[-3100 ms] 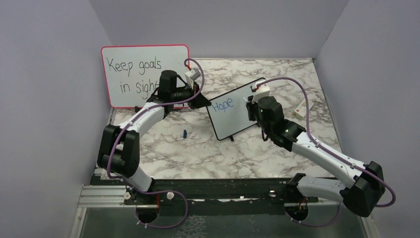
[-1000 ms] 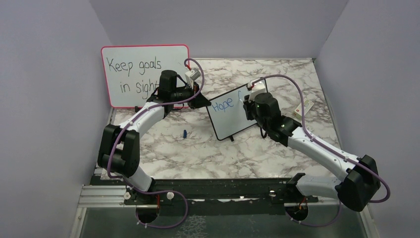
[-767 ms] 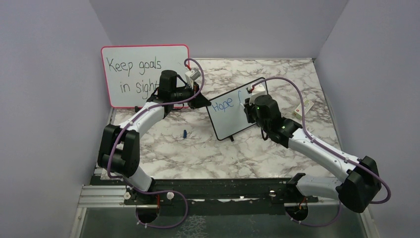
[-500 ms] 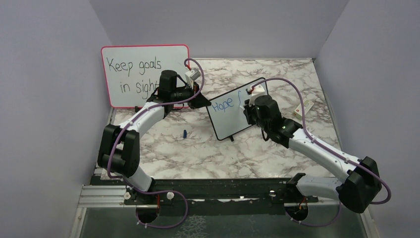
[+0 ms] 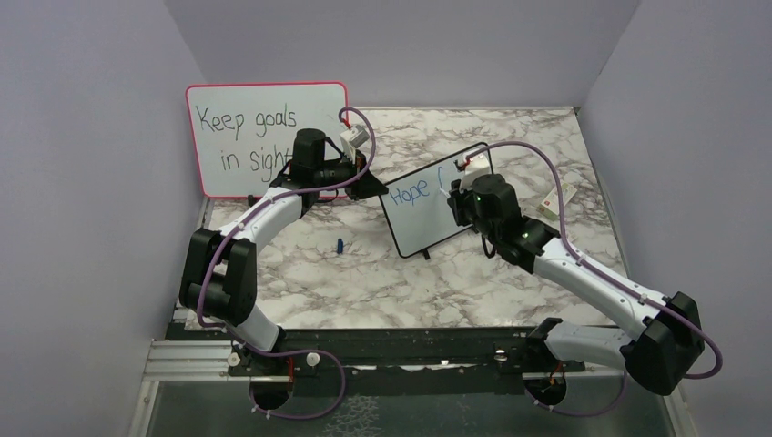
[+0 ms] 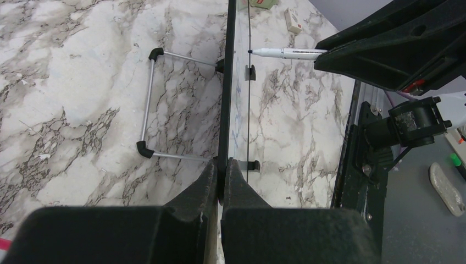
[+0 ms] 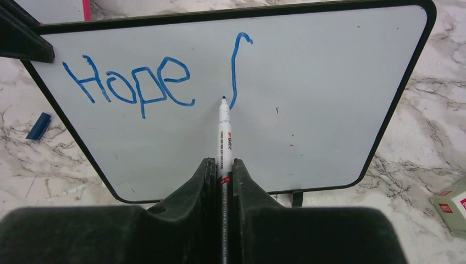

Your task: Write a sentence on the whiteboard

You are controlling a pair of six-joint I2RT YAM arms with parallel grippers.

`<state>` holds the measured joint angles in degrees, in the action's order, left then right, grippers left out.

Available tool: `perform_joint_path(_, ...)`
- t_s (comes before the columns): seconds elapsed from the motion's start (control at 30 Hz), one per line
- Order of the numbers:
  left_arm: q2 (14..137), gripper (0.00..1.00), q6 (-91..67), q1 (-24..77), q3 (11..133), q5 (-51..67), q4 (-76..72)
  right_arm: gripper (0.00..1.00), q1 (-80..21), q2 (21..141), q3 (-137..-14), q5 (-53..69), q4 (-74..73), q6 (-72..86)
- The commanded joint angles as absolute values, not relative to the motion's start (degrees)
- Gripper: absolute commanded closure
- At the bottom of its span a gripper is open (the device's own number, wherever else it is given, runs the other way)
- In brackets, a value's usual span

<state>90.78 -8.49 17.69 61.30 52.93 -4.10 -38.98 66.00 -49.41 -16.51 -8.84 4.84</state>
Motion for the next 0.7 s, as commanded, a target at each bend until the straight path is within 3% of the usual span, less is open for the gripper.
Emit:
perform_joint_path(0.0, 91.58, 1.0, -6.42, 17.75, 61.7, 53.26, -0.95, 0.99, -38.76, 66.57, -51.37, -18.85, -4.82, 4.02)
perform_joint_path(0.67, 91.71, 1.0, -6.33, 17.75, 61.79, 53.37, -0.79, 0.99, -38.71, 69.75, -52.82, -18.75, -2.35, 3.44)
